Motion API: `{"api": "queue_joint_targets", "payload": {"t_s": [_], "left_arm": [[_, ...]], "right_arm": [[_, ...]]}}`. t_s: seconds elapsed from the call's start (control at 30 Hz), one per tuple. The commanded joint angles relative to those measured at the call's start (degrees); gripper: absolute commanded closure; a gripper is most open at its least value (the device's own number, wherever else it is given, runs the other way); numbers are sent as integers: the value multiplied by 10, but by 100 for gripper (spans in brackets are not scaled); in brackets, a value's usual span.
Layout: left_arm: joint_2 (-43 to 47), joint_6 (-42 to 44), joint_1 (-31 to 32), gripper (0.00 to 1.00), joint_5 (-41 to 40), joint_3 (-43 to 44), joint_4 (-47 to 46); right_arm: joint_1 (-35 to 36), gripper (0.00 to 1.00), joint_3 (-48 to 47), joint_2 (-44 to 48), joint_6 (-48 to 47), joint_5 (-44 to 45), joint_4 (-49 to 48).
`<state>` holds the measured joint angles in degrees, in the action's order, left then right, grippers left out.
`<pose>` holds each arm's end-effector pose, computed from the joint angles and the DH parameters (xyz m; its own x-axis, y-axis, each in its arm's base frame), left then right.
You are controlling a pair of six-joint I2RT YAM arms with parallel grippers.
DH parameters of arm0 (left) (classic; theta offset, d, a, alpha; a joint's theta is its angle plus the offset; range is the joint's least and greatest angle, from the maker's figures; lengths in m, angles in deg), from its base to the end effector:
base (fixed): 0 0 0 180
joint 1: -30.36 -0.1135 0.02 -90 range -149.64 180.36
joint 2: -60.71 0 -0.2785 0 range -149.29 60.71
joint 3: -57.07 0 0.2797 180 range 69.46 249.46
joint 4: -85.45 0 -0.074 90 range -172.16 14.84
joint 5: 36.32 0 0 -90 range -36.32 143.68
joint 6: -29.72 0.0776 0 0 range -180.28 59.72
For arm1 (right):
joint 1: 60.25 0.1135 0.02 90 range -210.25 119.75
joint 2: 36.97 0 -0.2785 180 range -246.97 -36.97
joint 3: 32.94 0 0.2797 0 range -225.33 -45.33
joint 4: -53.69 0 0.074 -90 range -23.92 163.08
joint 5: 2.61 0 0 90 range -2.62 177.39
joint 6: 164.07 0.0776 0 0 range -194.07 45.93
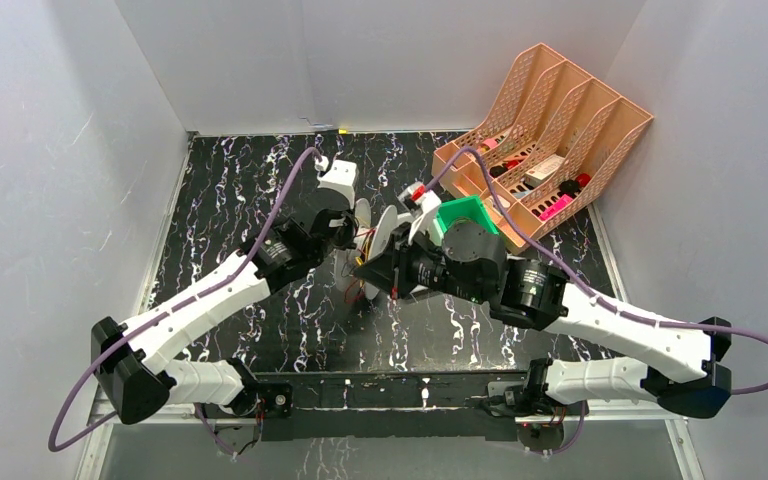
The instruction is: Wrap the cables
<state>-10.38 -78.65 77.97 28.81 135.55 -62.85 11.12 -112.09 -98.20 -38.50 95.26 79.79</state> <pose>0.2525 -0.2282 0.3535 -0.3931 0.0066 -0.9195 0.3032 0.9450 -0.1229 0.1064 0.2822 0.4222 -0.5578 0.1491 -0.8165 -0.7019 0.4403 0.5599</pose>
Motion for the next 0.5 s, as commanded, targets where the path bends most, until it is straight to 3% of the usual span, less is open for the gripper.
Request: {"api": "queue_joint_targets", "payload": {"t_s": [0.0,0.2,0.47], "left_arm": [[13,13,15,100,10,2,-28],[35,43,23,100,66,-11,-13],[67,89,27,100,149,-19,49]], "right_arm": [[3,100,-93,-16,-64,70,56],[-18,100,-164,-51,-125,90,125],[-117,100,-183,-59,-204,32,171]]}}
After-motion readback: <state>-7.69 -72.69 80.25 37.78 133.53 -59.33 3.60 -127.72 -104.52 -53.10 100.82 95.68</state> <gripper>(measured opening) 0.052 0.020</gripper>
